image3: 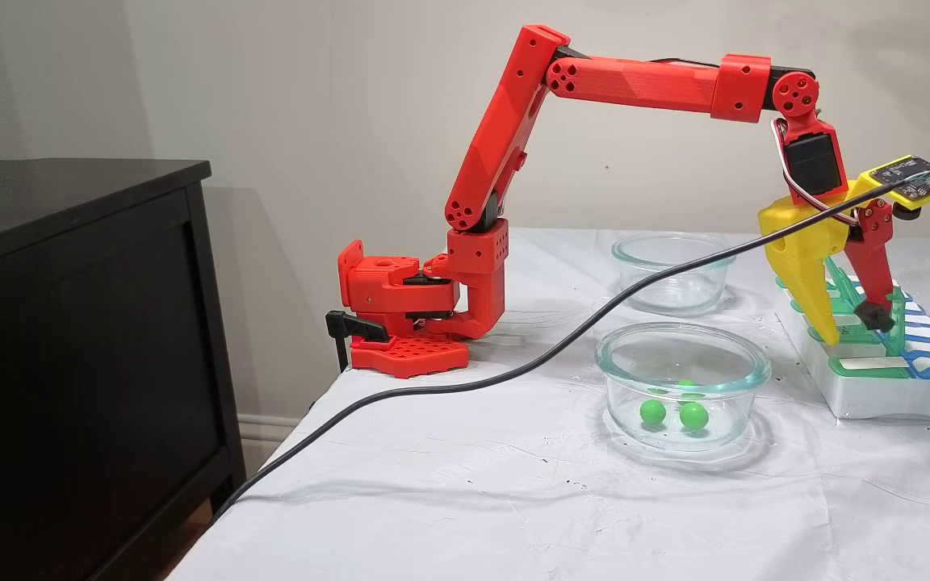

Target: Sort medicines into box.

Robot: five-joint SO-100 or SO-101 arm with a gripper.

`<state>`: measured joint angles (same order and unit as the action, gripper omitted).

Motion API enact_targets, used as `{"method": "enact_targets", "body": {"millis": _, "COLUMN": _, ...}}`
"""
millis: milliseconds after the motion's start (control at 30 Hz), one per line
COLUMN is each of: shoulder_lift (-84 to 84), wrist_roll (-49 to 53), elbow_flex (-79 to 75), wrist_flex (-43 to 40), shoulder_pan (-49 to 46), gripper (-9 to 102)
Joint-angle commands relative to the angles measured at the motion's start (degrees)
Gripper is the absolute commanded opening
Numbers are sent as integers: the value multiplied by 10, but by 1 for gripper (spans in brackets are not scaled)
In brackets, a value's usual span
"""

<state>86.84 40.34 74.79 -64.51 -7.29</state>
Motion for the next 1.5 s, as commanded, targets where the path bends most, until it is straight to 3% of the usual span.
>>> {"method": "enact_targets", "body": {"millis": 0, "shoulder_lift": 99, "wrist_roll": 12, "elbow_flex": -30, "wrist_flex": -18, "shoulder_pan": -11, "gripper": 5}}
{"method": "enact_targets", "body": {"millis": 33, "shoulder_lift": 105, "wrist_roll": 15, "elbow_flex": -38, "wrist_flex": -38, "shoulder_pan": -17, "gripper": 0}}
{"method": "enact_targets", "body": {"millis": 200, "shoulder_lift": 76, "wrist_roll": 25, "elbow_flex": -142, "wrist_flex": -165, "shoulder_pan": -33, "gripper": 0}}
{"method": "enact_targets", "body": {"millis": 333, "shoulder_lift": 39, "wrist_roll": 105, "elbow_flex": -226, "wrist_flex": -311, "shoulder_pan": -47, "gripper": 0}}
{"method": "enact_targets", "body": {"millis": 467, "shoulder_lift": 137, "wrist_roll": 142, "elbow_flex": -118, "wrist_flex": -309, "shoulder_pan": -89, "gripper": 0}}
{"method": "enact_targets", "body": {"millis": 667, "shoulder_lift": 234, "wrist_roll": 102, "elbow_flex": 18, "wrist_flex": -305, "shoulder_pan": -151, "gripper": 0}}
{"method": "enact_targets", "body": {"millis": 967, "shoulder_lift": 401, "wrist_roll": 91, "elbow_flex": 304, "wrist_flex": -137, "shoulder_pan": -184, "gripper": 0}}
{"method": "enact_targets", "body": {"millis": 1067, "shoulder_lift": 417, "wrist_roll": 82, "elbow_flex": 341, "wrist_flex": -105, "shoulder_pan": -183, "gripper": 0}}
{"method": "enact_targets", "body": {"millis": 1233, "shoulder_lift": 423, "wrist_roll": 81, "elbow_flex": 383, "wrist_flex": -64, "shoulder_pan": -185, "gripper": 14}}
{"method": "enact_targets", "body": {"millis": 1467, "shoulder_lift": 406, "wrist_roll": 94, "elbow_flex": 428, "wrist_flex": -19, "shoulder_pan": -186, "gripper": 18}}
